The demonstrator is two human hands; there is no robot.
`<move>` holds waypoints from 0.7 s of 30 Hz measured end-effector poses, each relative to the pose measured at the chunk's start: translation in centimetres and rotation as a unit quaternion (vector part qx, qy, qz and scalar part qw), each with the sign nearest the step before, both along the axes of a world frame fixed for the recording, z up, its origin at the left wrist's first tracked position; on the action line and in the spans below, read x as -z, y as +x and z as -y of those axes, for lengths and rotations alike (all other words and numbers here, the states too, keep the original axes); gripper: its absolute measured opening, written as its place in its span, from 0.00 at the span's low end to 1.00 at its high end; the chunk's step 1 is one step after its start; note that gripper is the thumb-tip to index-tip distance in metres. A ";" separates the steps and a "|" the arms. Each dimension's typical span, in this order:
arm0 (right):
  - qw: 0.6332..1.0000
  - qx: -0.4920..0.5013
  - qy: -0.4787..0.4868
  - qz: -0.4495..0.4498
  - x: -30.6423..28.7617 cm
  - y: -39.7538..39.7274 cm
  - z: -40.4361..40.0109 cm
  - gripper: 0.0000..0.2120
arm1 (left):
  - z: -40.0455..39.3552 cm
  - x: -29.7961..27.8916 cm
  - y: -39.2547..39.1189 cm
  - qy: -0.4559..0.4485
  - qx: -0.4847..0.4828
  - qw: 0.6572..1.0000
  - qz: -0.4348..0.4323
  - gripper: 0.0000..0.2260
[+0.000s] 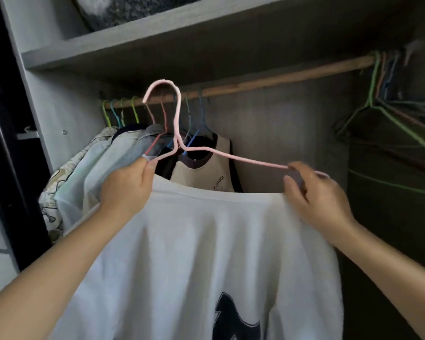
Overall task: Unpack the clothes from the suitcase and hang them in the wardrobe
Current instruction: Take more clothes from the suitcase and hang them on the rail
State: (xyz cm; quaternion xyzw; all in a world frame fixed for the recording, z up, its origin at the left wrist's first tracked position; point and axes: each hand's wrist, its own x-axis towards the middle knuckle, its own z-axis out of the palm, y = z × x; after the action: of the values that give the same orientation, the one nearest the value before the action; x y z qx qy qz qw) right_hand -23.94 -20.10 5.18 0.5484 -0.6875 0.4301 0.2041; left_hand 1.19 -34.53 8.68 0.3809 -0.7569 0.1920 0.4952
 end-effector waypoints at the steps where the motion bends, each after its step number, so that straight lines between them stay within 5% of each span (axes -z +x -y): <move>1: 1.000 0.003 -0.019 0.023 -0.1 -0.3 -0.1 0.17 | 0.0 0.0 0.0 0.016 0.010 1.000 -0.019 0.24; 5: 1.000 0.016 0.027 -0.001 0.1 -0.3 -0.3 0.14 | 0.5 0.7 0.3 0.066 0.007 0.997 -0.047 0.19; 8: 0.993 0.016 0.110 -0.045 -0.3 0.3 -0.7 0.18 | 0.9 1.4 0.5 0.089 0.006 0.995 -0.034 0.26; 16: 0.958 0.050 0.212 -0.186 -1.0 0.9 0.3 0.18 | -0.4 1.3 -0.5 0.055 0.016 0.993 0.104 0.20; 21: 0.956 0.061 0.209 -0.196 -0.6 1.1 0.7 0.19 | -1.5 1.2 -2.4 0.178 0.038 0.983 0.015 0.18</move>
State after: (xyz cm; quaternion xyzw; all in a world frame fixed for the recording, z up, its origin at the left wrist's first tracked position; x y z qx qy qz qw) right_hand -22.89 -20.77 5.76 0.6096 -0.7404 0.1474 0.2418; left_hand -1.16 -33.04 7.45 0.4307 -0.8005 0.0410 0.4148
